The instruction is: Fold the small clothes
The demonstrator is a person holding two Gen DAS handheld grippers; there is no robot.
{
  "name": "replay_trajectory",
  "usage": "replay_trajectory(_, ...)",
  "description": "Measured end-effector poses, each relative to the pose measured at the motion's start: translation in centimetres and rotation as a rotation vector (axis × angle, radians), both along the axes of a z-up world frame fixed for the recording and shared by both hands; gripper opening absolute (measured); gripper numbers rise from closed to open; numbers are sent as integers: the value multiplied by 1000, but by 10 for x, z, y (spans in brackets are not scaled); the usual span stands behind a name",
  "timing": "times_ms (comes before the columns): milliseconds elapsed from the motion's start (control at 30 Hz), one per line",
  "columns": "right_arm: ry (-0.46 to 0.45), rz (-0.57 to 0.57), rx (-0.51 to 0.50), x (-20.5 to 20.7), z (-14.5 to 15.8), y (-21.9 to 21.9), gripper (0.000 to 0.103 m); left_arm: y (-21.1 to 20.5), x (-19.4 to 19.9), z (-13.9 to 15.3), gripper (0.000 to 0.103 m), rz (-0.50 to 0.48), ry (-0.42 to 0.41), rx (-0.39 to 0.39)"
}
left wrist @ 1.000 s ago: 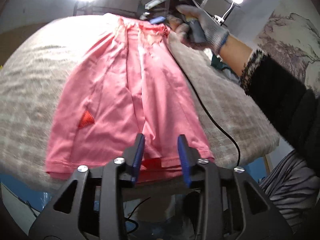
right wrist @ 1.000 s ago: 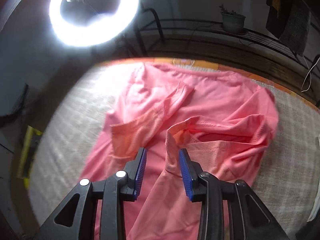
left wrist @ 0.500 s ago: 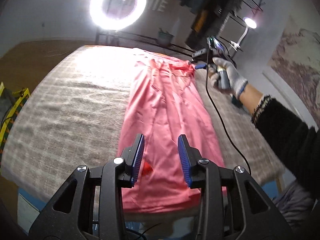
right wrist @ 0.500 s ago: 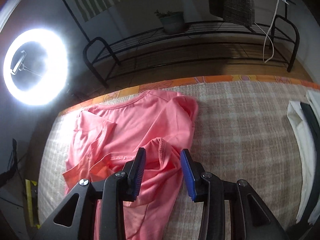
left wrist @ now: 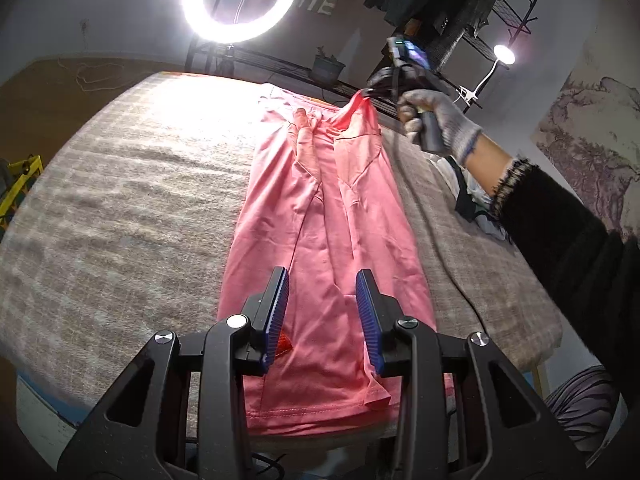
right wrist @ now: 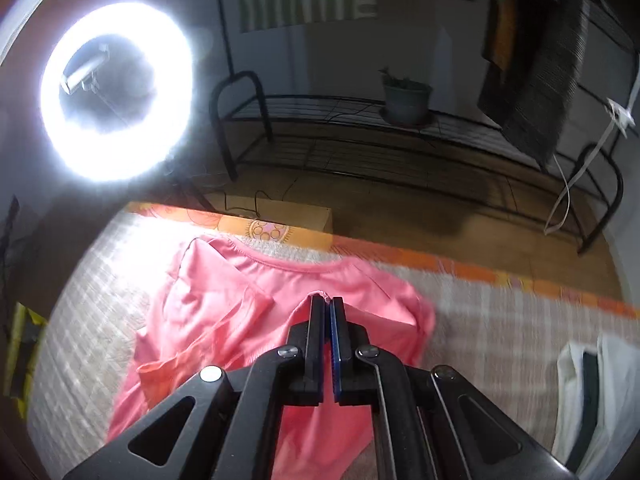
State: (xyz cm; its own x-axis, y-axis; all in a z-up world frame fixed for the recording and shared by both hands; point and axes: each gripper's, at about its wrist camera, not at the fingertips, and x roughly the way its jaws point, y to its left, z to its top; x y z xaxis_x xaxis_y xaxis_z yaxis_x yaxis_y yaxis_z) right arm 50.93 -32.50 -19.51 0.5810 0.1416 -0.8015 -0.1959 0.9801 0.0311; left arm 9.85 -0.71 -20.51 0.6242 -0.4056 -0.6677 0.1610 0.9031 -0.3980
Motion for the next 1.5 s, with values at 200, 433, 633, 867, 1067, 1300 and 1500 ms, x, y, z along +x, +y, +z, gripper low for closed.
replay_trajectory(200, 72, 38, -74, 25, -42, 39, 0, 1, 3, 0, 34, 19, 4, 1)
replay_trajectory(433, 154, 80, -73, 24, -67, 54, 34, 6, 5, 0, 34, 42, -12, 38)
replay_trajectory(633, 50, 45, 159, -46, 14, -1, 35, 20, 1, 1, 34, 63, -28, 64)
replay_trajectory(867, 32, -2, 236, -189, 62, -55, 38, 41, -7, -6, 35, 44, 23, 28)
replay_trajectory(1067, 143, -31, 310, -326, 29, -70, 38, 58, -9, -34, 35, 31, 161, -31)
replay_trajectory(1300, 303, -13, 337, -414, -42, -47, 38, 66, -14, -63, 35, 29, 279, -95)
replay_trajectory(1500, 381, 10, 374, -434, -77, -33, 38, 64, -20, -80, 34, 20, 340, -99)
